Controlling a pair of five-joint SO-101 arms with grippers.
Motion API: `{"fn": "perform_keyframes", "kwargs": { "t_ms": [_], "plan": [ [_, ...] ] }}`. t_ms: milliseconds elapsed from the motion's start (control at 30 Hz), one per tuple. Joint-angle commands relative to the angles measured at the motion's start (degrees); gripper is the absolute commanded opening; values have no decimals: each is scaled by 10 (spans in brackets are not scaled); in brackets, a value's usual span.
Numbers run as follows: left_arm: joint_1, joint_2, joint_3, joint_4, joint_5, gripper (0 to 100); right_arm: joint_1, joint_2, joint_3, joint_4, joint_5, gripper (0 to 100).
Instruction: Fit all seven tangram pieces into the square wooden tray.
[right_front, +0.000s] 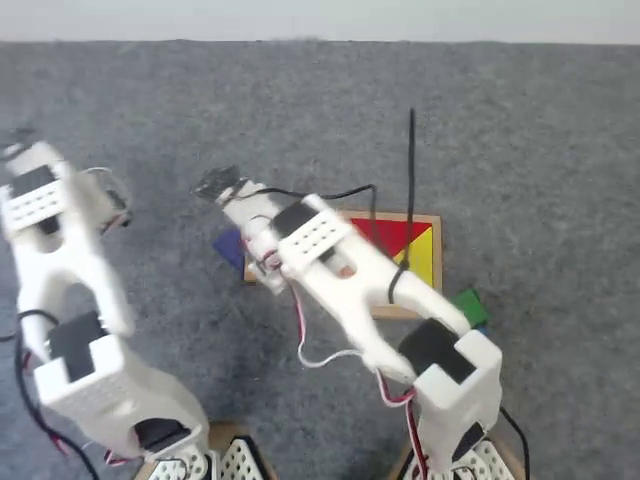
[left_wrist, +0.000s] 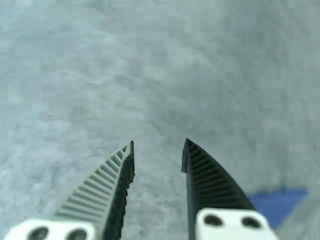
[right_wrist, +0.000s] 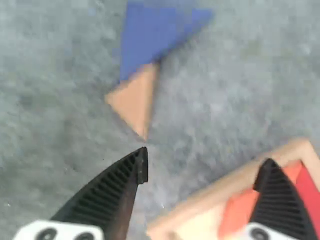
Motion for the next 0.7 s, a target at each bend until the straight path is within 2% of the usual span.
{"fn": "perform_keyframes", "kwargs": {
  "t_ms": [0, 167, 267, 367, 500, 667],
  "plan": [
    [74, -50, -30, 9, -96, 126, 93, -114, 27, 22, -8, 191],
    [172, -141, 27, 107, -171, 58, 184, -356, 258, -7, 25, 102],
    [243, -225, 135, 100, -195, 81, 257, -500, 394, -11, 48, 92],
    [309, -271, 211, 69, -191, 138, 343, -582, 477, 10, 88, 95],
    [360, -234, 216, 52, -128, 156, 402, -582, 536, 19, 106, 95],
    [358, -138, 181, 35, -32, 159, 415, -557, 585, -14, 101, 95]
  ]
}}
